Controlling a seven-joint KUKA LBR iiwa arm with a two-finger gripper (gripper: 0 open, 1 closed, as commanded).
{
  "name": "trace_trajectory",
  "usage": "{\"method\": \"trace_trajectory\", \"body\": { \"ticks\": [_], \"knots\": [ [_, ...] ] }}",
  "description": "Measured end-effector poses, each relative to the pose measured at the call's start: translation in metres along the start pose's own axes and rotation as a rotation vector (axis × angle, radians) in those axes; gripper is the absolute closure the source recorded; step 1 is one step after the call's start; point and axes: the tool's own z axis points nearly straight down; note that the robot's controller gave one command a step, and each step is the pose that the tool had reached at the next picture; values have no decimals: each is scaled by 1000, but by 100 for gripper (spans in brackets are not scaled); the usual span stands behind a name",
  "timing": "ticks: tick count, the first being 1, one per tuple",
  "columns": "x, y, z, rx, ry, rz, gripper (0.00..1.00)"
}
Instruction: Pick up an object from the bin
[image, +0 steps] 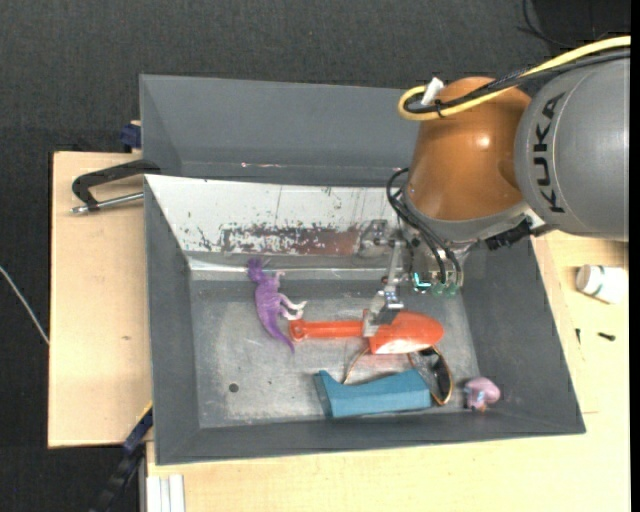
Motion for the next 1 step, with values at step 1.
{"method": "trace_trajectory", "body": {
  "ticks": [1],
  "knots": [
    [-2,0,-4,0,-8,0,0]
  ]
}}
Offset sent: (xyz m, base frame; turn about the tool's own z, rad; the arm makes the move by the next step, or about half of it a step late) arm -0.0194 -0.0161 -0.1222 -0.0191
